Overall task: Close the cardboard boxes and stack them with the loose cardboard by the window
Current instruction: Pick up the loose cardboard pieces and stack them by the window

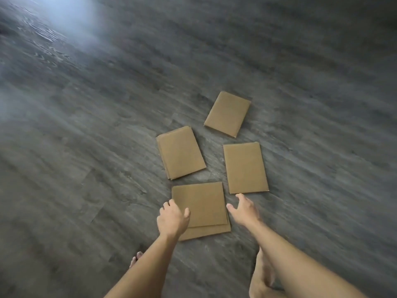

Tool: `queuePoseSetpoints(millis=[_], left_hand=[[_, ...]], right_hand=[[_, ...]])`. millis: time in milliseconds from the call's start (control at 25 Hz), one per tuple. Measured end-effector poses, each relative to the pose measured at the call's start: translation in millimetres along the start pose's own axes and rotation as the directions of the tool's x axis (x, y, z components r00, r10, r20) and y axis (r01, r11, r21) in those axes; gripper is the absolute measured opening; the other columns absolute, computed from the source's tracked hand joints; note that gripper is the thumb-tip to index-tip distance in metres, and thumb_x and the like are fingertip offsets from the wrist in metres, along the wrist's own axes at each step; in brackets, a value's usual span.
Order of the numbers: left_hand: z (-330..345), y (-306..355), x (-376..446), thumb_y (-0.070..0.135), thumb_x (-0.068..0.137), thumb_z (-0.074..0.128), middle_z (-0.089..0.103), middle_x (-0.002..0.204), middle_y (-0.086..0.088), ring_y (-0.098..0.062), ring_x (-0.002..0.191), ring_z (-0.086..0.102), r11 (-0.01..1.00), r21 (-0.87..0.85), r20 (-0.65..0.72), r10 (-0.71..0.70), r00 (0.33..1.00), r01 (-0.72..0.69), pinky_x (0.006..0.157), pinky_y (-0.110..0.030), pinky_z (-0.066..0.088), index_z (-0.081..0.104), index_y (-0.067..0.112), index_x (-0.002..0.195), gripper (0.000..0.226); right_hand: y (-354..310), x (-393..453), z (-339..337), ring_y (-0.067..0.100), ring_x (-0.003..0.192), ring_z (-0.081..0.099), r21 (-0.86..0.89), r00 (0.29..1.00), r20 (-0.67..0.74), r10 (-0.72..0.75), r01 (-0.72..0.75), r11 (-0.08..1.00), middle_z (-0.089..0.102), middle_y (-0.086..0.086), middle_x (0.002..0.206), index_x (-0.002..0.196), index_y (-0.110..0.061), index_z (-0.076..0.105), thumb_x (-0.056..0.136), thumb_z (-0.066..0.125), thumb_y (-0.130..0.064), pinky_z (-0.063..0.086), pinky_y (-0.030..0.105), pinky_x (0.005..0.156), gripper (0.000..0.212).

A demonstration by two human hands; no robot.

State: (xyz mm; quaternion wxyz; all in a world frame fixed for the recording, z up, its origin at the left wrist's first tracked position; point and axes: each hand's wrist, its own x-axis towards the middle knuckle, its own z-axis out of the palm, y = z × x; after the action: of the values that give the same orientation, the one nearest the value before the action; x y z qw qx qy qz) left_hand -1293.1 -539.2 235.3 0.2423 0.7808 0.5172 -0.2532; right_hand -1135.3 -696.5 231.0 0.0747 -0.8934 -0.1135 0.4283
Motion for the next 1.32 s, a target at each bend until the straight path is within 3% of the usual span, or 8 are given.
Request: queuePoseSetpoints(millis=[280, 400, 640, 840, 1000, 1320], left_hand=[[166.1, -56.9, 147.1, 0.057, 0.093, 0.053, 0.045, 0.141, -0.009, -0.029, 0.131, 0.043, 0.991, -0.032, -0.003, -0.126, 0.992, 0.126, 0.106, -0.042, 0.040, 0.038, 0.015, 0.142, 0.066], [205.6, -70.3, 194.0, 0.058, 0.093, 0.056, 0.041, 0.144, -0.013, -0.032, 0.133, 0.042, 0.979, -0.093, -0.010, -0.185, 0.983, 0.184, 0.106, -0.043, 0.039, 0.033, 0.011, 0.146, 0.075], [244.0, -77.2, 234.4, 0.059, 0.089, 0.063, 0.035, 0.147, -0.019, -0.038, 0.134, 0.039, 0.934, -0.269, -0.033, -0.252, 0.967, 0.234, 0.108, -0.044, 0.036, 0.027, 0.002, 0.150, 0.091], [247.8, -76.3, 244.6, 0.046, 0.084, 0.077, 0.035, 0.149, -0.021, -0.039, 0.139, 0.034, 0.798, -0.490, 0.070, -0.365, 0.928, 0.351, 0.110, -0.045, 0.032, 0.034, 0.004, 0.145, 0.086], [231.4, -71.8, 240.2, 0.036, 0.088, 0.074, 0.037, 0.147, -0.019, -0.038, 0.136, 0.034, 0.785, -0.538, 0.077, -0.316, 0.945, 0.307, 0.113, -0.043, 0.030, 0.042, 0.008, 0.143, 0.070], [84.3, -38.4, 122.5, 0.031, 0.084, 0.080, 0.040, 0.135, -0.011, -0.029, 0.122, 0.052, 0.771, -0.616, 0.042, -0.171, 0.984, 0.161, 0.109, -0.043, 0.043, 0.044, 0.021, 0.145, 0.071]], right_hand=[[46.8, 169.7, 147.7, 0.029, 0.138, 0.041, -0.043, 0.997, 0.072, 0.007, -0.004, 0.999, 0.041, 0.011, 0.152, 0.152, -0.019, 0.030, 0.095, 0.055, -0.053, 0.035, 0.037, 0.109, 0.071], [56.4, 217.2, 183.5, 0.032, 0.140, 0.038, -0.024, 0.999, 0.025, 0.034, -0.034, 0.999, 0.037, 0.013, 0.153, 0.153, -0.018, 0.029, 0.093, 0.057, -0.054, 0.034, 0.041, 0.112, 0.075], [57.2, 257.9, 226.6, 0.037, 0.131, 0.045, 0.070, 0.989, -0.115, 0.093, -0.085, 0.994, 0.040, 0.021, 0.145, 0.146, -0.008, 0.032, 0.088, 0.066, -0.054, 0.038, 0.041, 0.104, 0.082], [63.8, 266.1, 230.9, 0.035, 0.131, 0.045, 0.144, 0.984, -0.090, 0.154, -0.140, 0.980, 0.046, 0.020, 0.142, 0.138, -0.002, 0.039, 0.090, 0.068, -0.047, 0.040, 0.041, 0.102, 0.072], [70.0, 254.5, 217.6, 0.035, 0.128, 0.047, 0.199, 0.985, -0.067, 0.158, -0.142, 0.970, 0.040, 0.017, 0.142, 0.142, -0.007, 0.041, 0.095, 0.062, -0.043, 0.041, 0.042, 0.100, 0.063], [49.7, 119.4, 87.8, 0.033, 0.124, 0.053, 0.330, 0.983, -0.151, 0.103, -0.048, 0.943, 0.055, 0.012, 0.138, 0.141, -0.015, 0.044, 0.092, 0.064, -0.048, 0.044, 0.040, 0.097, 0.062]])
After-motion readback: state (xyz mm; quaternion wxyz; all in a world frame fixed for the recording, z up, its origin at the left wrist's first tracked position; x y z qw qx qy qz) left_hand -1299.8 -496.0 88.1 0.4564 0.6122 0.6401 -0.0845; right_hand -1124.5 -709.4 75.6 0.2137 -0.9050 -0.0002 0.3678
